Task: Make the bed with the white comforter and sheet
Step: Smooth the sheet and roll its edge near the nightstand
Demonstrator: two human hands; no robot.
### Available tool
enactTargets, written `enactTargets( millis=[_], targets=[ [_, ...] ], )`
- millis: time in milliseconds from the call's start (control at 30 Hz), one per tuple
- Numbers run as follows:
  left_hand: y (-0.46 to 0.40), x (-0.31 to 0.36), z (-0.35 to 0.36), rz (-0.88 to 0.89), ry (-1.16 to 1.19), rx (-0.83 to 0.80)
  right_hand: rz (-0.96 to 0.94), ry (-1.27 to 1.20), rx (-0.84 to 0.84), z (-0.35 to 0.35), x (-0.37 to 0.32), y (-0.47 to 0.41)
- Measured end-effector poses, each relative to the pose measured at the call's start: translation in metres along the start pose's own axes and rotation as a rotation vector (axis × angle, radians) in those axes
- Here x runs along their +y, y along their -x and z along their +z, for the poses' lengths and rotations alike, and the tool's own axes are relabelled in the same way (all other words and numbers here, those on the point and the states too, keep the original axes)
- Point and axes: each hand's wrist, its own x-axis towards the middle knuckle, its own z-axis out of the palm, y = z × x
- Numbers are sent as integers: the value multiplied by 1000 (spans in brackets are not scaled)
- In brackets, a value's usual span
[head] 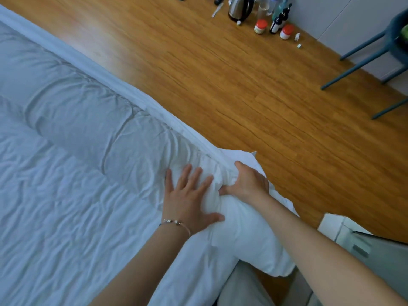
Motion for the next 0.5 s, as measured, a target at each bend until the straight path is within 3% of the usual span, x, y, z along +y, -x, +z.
enactTargets(
  millis=[167, 367, 500],
  targets=[
    [-11, 6, 3, -55, -16, -51, -243, -8, 295, -22, 21, 14],
    [-26, 10, -2, -84, 4, -27, -306, 80, 323, -46, 39, 47],
    [-30, 11, 0, -75, -12, -3, -186, 387, 96, -38, 58, 61]
  ],
)
